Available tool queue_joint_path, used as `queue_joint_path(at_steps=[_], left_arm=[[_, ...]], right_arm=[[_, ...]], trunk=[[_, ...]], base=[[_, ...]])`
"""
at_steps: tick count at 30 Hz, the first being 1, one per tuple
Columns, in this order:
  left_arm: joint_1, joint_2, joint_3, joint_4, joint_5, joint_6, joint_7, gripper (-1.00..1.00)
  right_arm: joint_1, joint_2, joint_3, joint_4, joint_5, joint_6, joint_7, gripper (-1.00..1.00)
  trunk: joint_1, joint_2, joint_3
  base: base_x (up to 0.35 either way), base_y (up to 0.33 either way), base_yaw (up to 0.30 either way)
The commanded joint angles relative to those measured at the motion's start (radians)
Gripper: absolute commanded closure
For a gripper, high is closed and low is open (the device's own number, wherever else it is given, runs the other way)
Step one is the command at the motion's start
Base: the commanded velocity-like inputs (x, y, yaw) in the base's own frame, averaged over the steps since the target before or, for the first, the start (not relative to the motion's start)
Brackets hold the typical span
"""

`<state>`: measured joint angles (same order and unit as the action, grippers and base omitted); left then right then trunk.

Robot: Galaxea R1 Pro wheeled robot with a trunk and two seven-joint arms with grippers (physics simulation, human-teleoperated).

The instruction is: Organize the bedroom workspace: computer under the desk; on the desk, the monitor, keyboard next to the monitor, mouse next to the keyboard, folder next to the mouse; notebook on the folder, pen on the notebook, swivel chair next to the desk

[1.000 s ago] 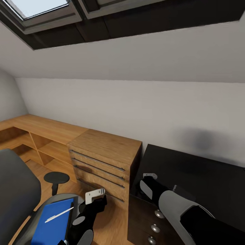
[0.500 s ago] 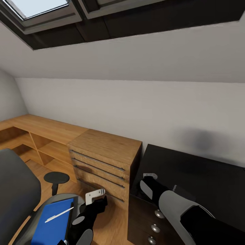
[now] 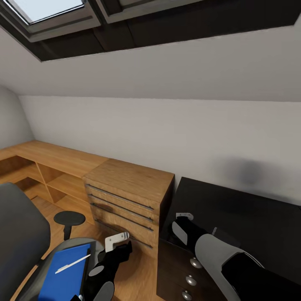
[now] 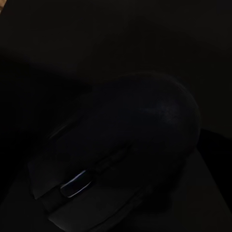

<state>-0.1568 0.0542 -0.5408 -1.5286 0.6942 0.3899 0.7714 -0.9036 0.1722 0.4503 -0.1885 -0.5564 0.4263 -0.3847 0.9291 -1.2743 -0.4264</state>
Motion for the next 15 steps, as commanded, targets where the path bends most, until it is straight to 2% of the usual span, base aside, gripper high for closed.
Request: queue_joint_path(at_steps=[1, 9, 15], left_arm=[[-0.001, 0.001, -0.002, -0.001, 0.005, 0.003, 0.008, -1.0], [-0.001, 0.002, -0.002, -0.001, 0.005, 0.002, 0.008, -1.0], [-0.001, 0.002, -0.002, -0.001, 0.006, 0.002, 0.008, -1.0]], right_arm=[[0.0, 0.0, 0.008, -0.002, -0.01, 0.005, -0.007, 1.0], [-0.001, 0.0, 0.008, -0.004, -0.01, 0.005, -0.006, 1.0], [-0.001, 0.0, 0.007, -0.012, -0.008, 0.004, -0.008, 1.0]], trunk=[[0.0, -0.001, -0.001], [0.0, -0.001, -0.001], [-0.023, 0.041, 0.018]], base=[[0.0, 0.0, 0.0], [0.0, 0.0, 0.0], [0.0, 0.0, 0.0]])
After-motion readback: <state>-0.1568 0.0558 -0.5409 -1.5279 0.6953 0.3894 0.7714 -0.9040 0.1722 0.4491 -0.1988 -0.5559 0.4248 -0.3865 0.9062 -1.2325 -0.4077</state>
